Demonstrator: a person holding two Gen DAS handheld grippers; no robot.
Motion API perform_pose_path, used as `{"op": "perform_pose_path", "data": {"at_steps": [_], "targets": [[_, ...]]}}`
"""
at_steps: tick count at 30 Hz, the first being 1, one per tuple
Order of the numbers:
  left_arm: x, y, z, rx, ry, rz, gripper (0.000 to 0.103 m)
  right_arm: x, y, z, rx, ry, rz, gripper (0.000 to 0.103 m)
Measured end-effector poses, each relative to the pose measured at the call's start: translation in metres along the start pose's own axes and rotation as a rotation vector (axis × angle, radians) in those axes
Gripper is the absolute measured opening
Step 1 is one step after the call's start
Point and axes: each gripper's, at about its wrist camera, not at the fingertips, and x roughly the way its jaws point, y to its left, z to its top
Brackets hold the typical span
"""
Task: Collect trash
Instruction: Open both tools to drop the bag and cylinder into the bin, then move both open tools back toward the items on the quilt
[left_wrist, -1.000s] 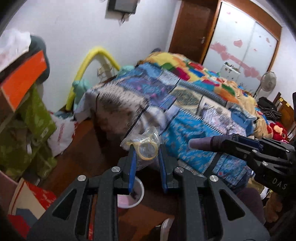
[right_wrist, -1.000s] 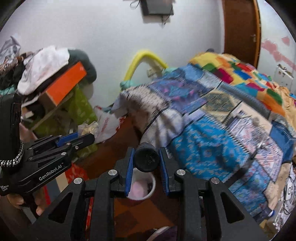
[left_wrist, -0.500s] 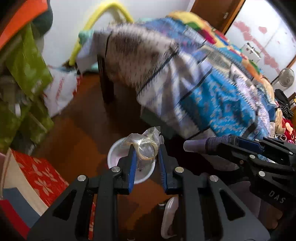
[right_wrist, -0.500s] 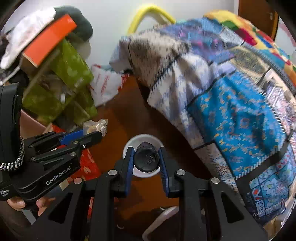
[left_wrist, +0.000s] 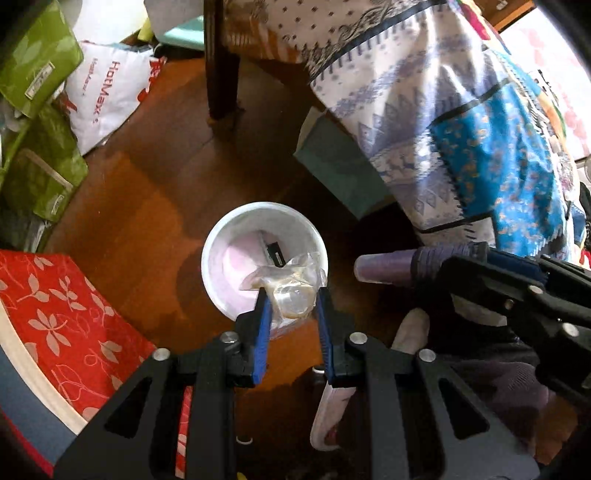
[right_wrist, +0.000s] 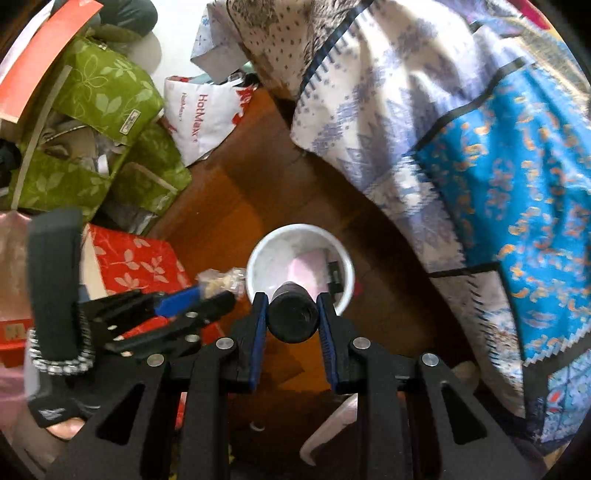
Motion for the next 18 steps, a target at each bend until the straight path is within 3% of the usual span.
{"op": "perform_pose_path", "data": {"at_steps": [4, 5, 11, 18], "targets": [[0.005, 0.007, 0.006, -0.037, 0.022, 0.006, 0.035, 0.004, 0.001, 0.007, -0.004, 0.013, 0.064, 0.027], [0.005, 0.008, 0.006, -0.040, 0.019, 0.009, 0.037, 0.005, 0.001, 0.007, -0.006, 0.019, 0.060, 0.036], [-0.005, 0.012, 0.004, -0.044, 0.003, 0.033, 0.038, -0.002, 0.004, 0.006, -0.034, 0.009, 0.038, 0.039], [-0.044, 0.003, -0.007, -0.026, -0.074, 0.045, 0.038, -0.028, 0.002, -0.006, -0.052, -0.046, 0.003, 0.039]]}}
